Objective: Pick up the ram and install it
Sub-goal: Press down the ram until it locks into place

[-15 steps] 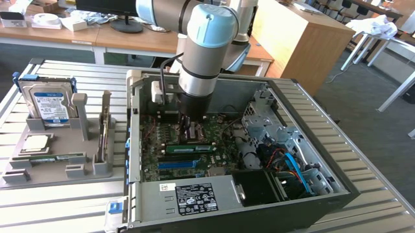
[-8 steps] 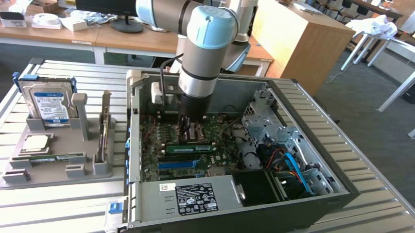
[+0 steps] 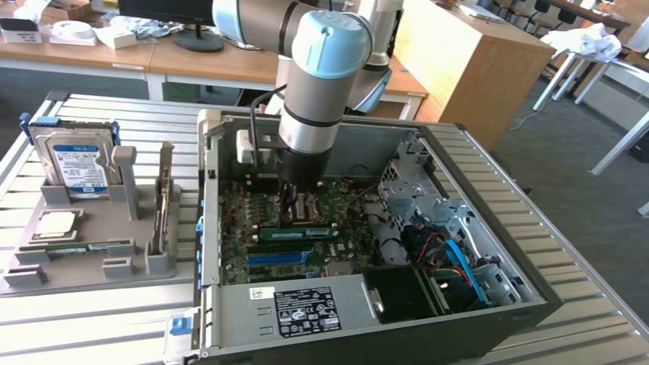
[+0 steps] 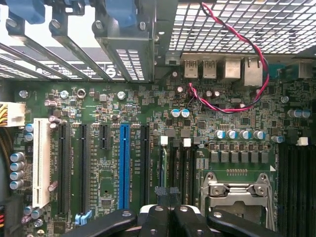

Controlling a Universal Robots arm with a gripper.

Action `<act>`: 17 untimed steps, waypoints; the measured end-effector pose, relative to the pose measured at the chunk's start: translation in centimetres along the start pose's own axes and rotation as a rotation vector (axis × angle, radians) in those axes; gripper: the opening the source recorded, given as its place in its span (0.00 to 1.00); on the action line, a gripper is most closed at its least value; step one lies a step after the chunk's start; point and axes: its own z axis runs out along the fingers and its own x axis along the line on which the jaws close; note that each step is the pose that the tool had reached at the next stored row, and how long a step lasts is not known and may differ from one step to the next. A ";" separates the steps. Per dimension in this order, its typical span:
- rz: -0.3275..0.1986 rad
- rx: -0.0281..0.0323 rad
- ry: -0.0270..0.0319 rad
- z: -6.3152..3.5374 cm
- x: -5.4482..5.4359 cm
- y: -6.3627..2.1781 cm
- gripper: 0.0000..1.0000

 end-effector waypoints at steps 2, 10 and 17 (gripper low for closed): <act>0.000 0.0000 -0.0004 0.15 0.0 0.00 0.10; 0.000 -0.0002 -0.0003 0.34 0.0 0.00 0.10; 0.000 -0.0002 -0.0003 0.52 0.0 0.00 0.10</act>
